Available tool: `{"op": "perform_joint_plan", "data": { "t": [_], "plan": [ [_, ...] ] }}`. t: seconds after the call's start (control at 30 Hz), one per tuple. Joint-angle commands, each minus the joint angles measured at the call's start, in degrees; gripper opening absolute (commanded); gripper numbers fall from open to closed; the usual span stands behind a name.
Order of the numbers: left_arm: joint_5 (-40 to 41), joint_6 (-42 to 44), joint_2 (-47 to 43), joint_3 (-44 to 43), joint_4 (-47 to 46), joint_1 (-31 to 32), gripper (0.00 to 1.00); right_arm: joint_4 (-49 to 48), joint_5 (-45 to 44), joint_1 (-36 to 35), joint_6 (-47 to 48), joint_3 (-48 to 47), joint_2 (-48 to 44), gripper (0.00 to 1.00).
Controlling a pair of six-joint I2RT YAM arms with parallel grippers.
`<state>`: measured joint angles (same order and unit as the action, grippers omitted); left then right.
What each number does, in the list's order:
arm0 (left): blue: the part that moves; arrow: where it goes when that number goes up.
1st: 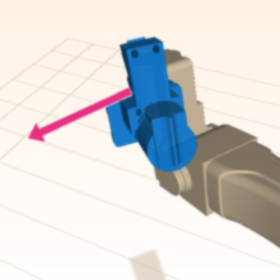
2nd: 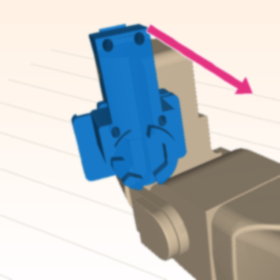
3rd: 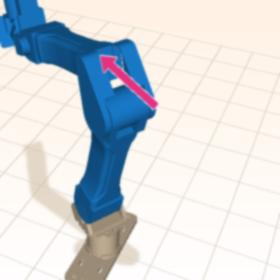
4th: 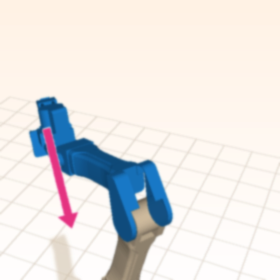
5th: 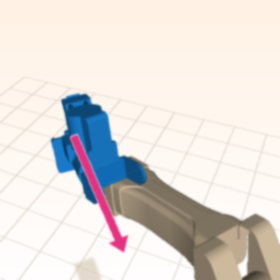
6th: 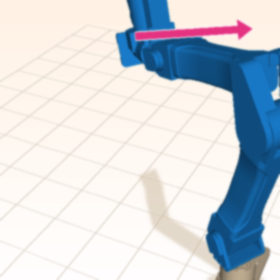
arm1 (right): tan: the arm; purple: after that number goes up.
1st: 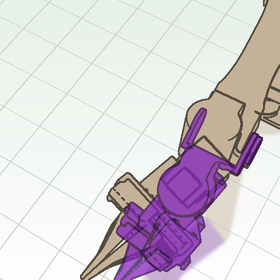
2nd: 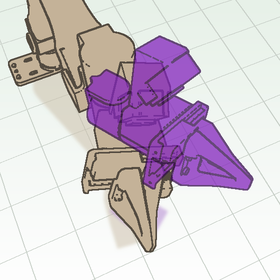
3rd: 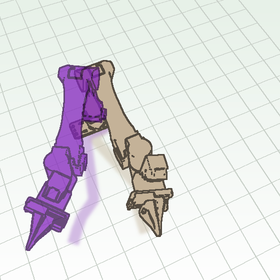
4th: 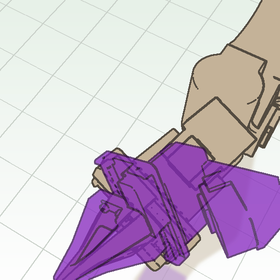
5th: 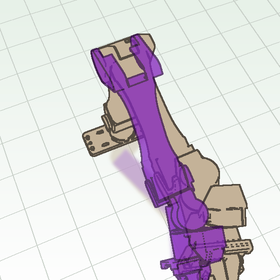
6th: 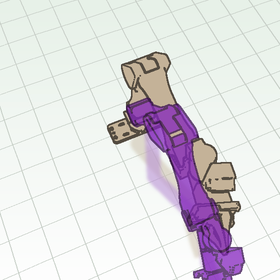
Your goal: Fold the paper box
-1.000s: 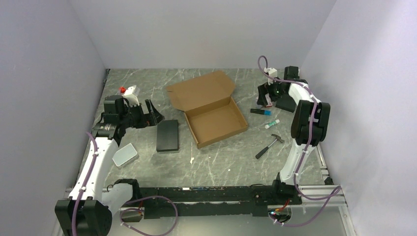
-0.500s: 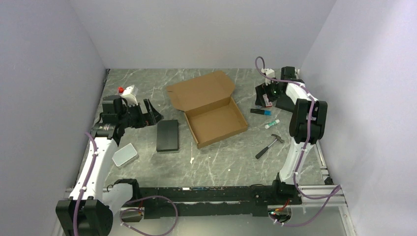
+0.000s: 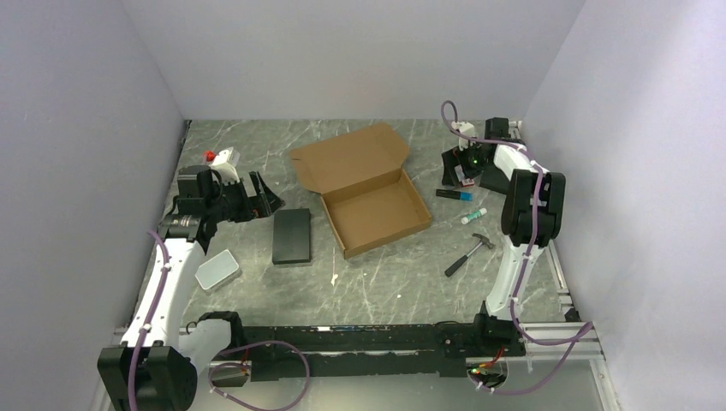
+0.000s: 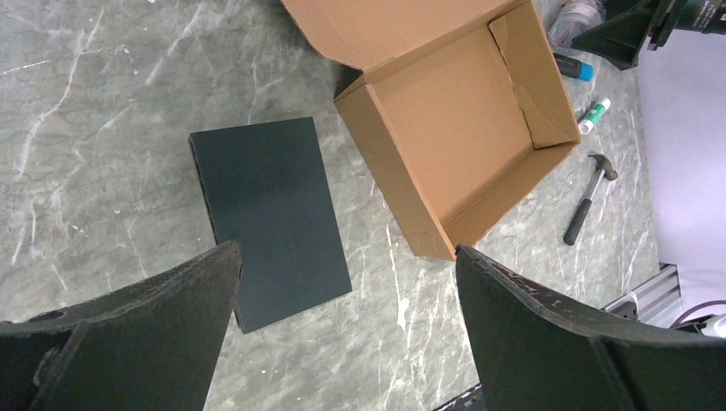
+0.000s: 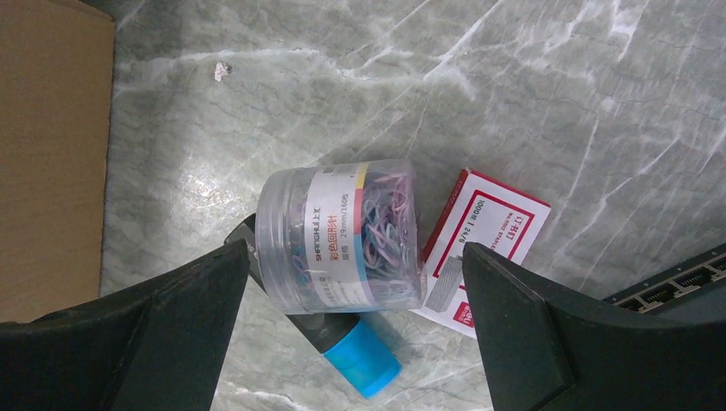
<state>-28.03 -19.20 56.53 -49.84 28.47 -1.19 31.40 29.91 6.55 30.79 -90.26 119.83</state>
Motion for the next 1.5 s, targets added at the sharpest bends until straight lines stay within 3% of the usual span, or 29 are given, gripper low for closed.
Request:
{"op": "perform_joint_plan", "data": {
  "t": [0.0, 1.47],
  "plan": [
    [-1.55, -0.18, 0.08, 0.19, -1.95, -0.39, 0.99, -1.73, -0.77, -0.39, -0.78, -2.33, -0.02, 0.99],
    [-2.99, -0.71, 0.25, 0.45, -2.64, -1.33, 0.99, -3.8, -1.95, -0.74, -1.5, -1.15, 0.01, 0.86]
  ]
}}
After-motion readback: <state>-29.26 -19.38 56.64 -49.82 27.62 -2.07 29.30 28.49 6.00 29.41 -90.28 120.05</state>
